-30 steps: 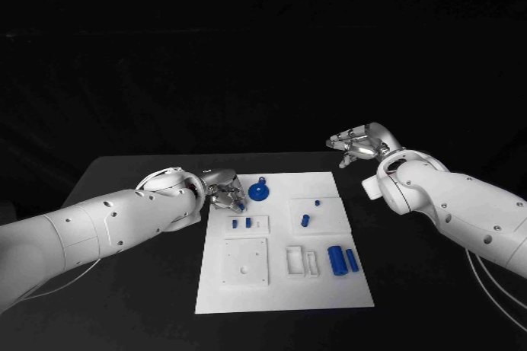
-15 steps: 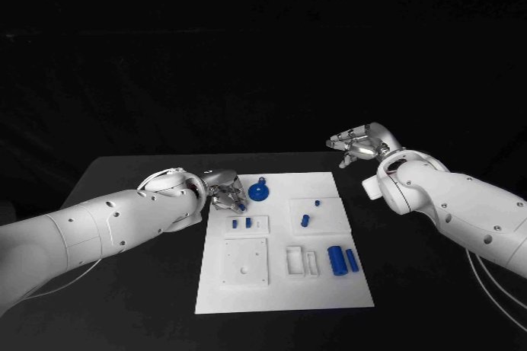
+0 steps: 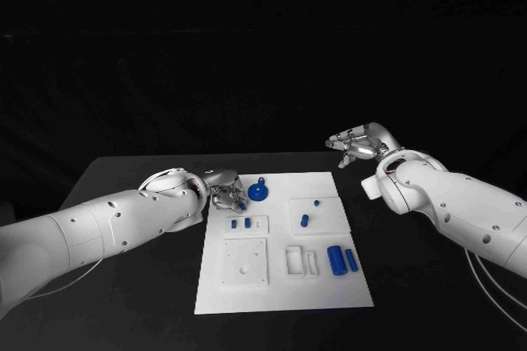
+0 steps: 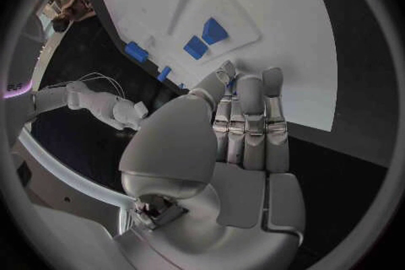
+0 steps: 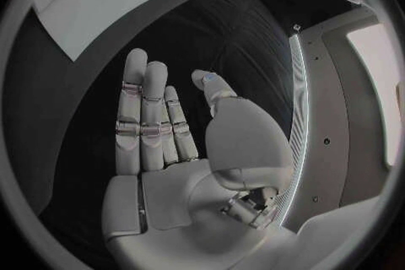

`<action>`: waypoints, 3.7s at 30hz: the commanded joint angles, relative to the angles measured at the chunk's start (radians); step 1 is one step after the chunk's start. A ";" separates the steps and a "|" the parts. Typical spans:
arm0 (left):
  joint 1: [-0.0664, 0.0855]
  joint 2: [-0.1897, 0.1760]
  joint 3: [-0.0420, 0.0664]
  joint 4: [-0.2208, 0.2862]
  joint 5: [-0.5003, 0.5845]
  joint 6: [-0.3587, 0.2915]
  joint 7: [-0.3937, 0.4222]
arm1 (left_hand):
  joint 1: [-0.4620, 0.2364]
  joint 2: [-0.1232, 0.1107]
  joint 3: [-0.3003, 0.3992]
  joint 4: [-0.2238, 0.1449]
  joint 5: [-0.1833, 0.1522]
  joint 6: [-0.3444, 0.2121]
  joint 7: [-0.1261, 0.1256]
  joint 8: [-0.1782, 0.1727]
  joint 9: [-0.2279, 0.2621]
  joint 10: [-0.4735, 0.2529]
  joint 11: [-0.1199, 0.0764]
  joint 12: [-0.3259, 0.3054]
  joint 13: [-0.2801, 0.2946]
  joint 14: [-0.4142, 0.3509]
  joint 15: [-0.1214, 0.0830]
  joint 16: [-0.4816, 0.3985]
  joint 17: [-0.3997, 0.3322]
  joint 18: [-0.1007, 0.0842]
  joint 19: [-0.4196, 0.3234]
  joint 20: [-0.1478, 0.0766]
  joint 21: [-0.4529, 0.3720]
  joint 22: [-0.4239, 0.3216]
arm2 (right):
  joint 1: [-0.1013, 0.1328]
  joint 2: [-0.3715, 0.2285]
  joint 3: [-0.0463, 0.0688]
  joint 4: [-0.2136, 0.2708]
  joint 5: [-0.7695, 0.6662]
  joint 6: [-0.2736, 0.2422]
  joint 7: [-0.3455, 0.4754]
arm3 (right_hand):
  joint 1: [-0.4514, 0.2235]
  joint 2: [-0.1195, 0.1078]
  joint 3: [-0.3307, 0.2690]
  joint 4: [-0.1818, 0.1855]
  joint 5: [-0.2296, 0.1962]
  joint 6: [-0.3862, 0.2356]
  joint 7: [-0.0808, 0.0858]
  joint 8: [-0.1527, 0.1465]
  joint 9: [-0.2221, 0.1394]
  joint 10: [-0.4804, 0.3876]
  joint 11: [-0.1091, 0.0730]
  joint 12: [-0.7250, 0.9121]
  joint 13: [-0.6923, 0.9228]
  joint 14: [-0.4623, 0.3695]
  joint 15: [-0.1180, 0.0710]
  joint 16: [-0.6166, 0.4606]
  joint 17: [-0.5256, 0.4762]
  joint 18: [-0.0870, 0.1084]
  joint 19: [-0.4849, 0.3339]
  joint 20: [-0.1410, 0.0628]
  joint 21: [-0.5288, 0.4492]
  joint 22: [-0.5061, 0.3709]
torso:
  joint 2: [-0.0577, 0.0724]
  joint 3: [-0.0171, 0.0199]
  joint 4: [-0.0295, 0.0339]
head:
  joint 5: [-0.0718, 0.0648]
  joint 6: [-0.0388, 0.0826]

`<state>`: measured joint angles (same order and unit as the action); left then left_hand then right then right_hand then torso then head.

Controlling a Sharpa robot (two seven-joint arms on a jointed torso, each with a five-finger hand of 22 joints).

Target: Assemble the parts on the task board

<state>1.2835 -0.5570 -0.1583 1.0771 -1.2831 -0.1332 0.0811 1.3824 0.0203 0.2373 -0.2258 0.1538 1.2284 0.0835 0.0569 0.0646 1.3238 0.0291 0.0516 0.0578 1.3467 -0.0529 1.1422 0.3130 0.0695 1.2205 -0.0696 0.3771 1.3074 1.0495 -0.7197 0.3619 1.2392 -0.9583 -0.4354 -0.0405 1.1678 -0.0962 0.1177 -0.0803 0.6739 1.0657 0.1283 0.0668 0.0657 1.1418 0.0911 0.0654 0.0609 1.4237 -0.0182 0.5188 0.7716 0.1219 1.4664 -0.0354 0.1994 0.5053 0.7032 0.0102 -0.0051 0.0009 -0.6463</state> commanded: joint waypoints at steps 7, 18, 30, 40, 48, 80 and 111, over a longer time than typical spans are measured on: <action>-0.006 0.009 -0.005 0.016 -0.005 0.035 0.007 | -0.001 0.009 -0.003 -0.004 -0.001 0.003 0.005 0.006 0.002 0.000 0.001 0.007 0.002 0.002 -0.001 -0.007 0.001 0.015 -0.009 -0.002 0.004 0.021 | 0.000 0.000 0.000 0.001 -0.001 0.007 0.010 | 0.000 0.005 0.007 0.001 0.006 0.001 -0.001 -0.004 -0.001 -0.005 -0.001 -0.004 -0.001 -0.001 0.005 0.004 0.000 0.021 0.033 0.006 0.006 -0.004 | 0.000 0.0003 -0.0001 | 0.000 -0.002; -0.006 0.007 -0.006 0.013 -0.011 0.043 0.001 | 0.000 0.010 -0.003 -0.005 0.000 0.005 0.004 0.006 0.002 0.002 0.001 0.007 0.002 0.001 -0.001 -0.007 0.001 0.014 -0.009 -0.003 0.004 0.021 | 0.000 -0.001 0.000 0.001 -0.001 0.007 0.010 | 0.000 0.005 0.007 0.001 0.006 0.001 -0.001 -0.004 -0.001 -0.005 -0.001 -0.004 -0.001 -0.001 0.005 0.004 0.000 0.021 0.033 0.006 0.006 -0.004 | 0.000 -0.0001 0.0007 | -0.002 -0.004; -0.006 0.009 -0.008 0.011 -0.054 0.047 -0.014 | 0.002 0.007 -0.006 -0.009 -0.004 -0.004 0.006 0.006 0.001 -0.008 0.004 0.007 0.001 -0.008 0.002 -0.009 0.001 0.014 -0.017 0.000 0.005 0.022 | 0.000 0.000 0.000 -0.001 -0.001 0.008 0.010 | 0.000 0.005 0.007 0.001 0.006 0.001 -0.001 -0.004 -0.001 -0.005 -0.001 -0.004 -0.001 -0.001 0.005 0.004 0.000 0.021 0.033 0.006 0.006 -0.004 | 0.000 -0.0007 0.0011 | -0.003 -0.006; -0.006 0.007 -0.025 0.020 -0.115 0.010 0.003 | 0.004 -0.002 -0.015 -0.012 -0.006 -0.008 0.006 0.005 0.000 -0.002 0.003 0.007 0.002 -0.011 0.002 -0.003 0.003 0.013 -0.020 0.001 0.009 0.022 | 0.000 0.000 0.000 -0.001 -0.001 0.008 0.010 | 0.000 0.005 0.007 0.001 0.006 0.001 -0.001 -0.004 -0.001 -0.005 -0.001 -0.004 -0.001 -0.001 0.005 0.004 0.000 0.021 0.033 0.006 0.006 -0.004 | 0.000 -0.0004 0.0006 | -0.003 -0.006; -0.006 0.007 -0.030 0.026 -0.122 -0.006 0.016 | 0.015 -0.005 -0.040 -0.012 -0.009 -0.030 0.008 0.005 0.000 0.017 -0.005 0.012 0.003 -0.009 -0.003 0.000 0.003 0.006 -0.016 -0.005 0.008 0.020 | 0.000 0.000 0.000 -0.002 -0.001 0.008 0.011 | -0.001 0.005 0.007 0.001 0.006 0.000 -0.001 -0.004 -0.001 -0.005 -0.001 -0.004 -0.001 -0.001 0.006 0.004 0.000 0.021 0.033 0.006 0.011 -0.010 | 0.000 -0.0001 -0.0003 | -0.003 -0.007; -0.006 -0.012 -0.030 0.012 -0.113 -0.043 -0.020 | 0.035 -0.037 -0.047 -0.026 -0.045 -0.292 -0.046 0.002 -0.005 -0.005 0.003 0.011 0.002 -0.015 0.002 -0.011 -0.002 0.006 -0.011 -0.002 -0.008 0.021 | -0.002 0.001 0.000 -0.009 -0.003 0.033 0.005 | 0.012 0.007 0.005 -0.016 -0.005 0.001 0.000 -0.004 -0.002 -0.018 0.002 -0.005 -0.001 -0.003 0.008 0.000 -0.004 0.026 0.037 0.008 0.007 -0.028 | 0.000 -0.0009 0.0001 | -0.003 -0.004; 0.006 -0.161 0.033 0.119 0.768 -0.188 0.158 | 0.003 -0.030 0.050 -0.025 -0.018 -0.135 0.048 0.005 -0.001 -0.101 0.057 0.010 0.001 -0.142 0.073 -0.637 -0.233 -0.015 -0.222 0.067 -0.238 -0.117 | -0.033 -0.006 -0.056 0.041 -0.679 0.315 -0.053 | 0.052 -0.001 0.228 -0.199 -0.240 0.083 -0.021 -0.004 -0.001 0.062 -0.021 -0.006 -0.001 0.026 -0.017 0.096 0.078 0.020 0.000 -0.022 0.193 0.158 | 0.000 -0.0015 0.0014 | -0.049 0.028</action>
<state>1.2873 -0.7130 -0.1268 1.1782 -0.8005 -0.2919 0.1656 1.3911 -0.0126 0.2798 -0.2501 0.1345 1.0978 0.1290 0.0664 0.0644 1.2312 0.0868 0.0652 0.0602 1.2044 0.0111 0.5455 0.0923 0.0696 1.0109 -0.0058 0.1589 1.2052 1.0187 -0.7281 0.3090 1.2755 -1.4814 -0.1723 -0.0627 1.2168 -0.0872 0.3400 -0.2801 0.4371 1.1480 0.1040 0.0668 0.0656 1.2130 0.0702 0.0654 0.0607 1.4436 -0.0379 0.6081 0.8487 0.1476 1.4648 -0.0518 0.3877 0.6612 0.7011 0.0088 -0.0024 -0.0453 -0.6218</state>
